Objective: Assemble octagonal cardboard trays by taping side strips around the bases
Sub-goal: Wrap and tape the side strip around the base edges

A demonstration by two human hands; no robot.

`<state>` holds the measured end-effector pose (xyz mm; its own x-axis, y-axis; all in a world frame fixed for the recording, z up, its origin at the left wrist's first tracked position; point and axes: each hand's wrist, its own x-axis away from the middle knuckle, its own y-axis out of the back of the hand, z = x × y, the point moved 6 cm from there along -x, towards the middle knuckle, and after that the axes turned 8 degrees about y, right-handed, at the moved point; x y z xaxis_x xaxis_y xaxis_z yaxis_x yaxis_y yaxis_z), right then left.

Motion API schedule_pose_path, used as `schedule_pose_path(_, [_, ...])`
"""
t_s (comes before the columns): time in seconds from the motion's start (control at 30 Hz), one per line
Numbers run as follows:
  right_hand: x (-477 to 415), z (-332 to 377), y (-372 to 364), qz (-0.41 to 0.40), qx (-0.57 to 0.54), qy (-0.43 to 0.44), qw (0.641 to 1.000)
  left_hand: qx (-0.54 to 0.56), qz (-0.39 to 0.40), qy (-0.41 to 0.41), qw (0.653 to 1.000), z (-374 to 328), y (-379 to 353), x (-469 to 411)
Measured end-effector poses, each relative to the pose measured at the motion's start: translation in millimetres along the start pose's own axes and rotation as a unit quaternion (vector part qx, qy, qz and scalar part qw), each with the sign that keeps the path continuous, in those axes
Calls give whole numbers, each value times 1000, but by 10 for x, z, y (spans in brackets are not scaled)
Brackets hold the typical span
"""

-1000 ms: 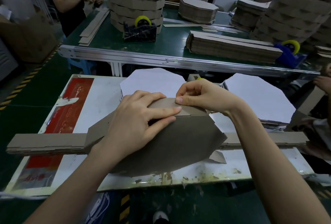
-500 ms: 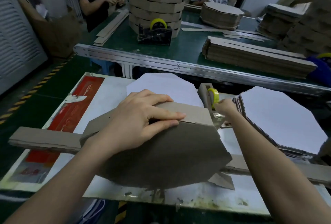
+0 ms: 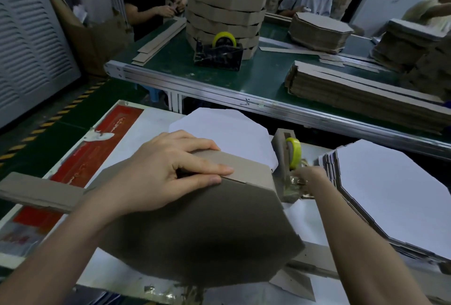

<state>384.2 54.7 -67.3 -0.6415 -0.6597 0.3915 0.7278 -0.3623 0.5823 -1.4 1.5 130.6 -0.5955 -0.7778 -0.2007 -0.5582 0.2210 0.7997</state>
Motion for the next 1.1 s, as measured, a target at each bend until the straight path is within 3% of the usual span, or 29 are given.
schedule_pose_path(0.13, [64,-58,24,-48,-194,1,980,-1,-10,-5,1000,-29,-4,-16])
schedule_pose_path(0.27, [205,-234,-22,-82,-275,6,958,0,-21,-11,1000,-81,-2,-4])
schedule_pose_path(0.8, [342,-845,-217,-99,-329,56,937,10,-44,0,999,-59,62,184])
schedule_pose_path(1.1, [290,-784,-117,-91,-232,99,963,24,-57,7,998,51,103,311])
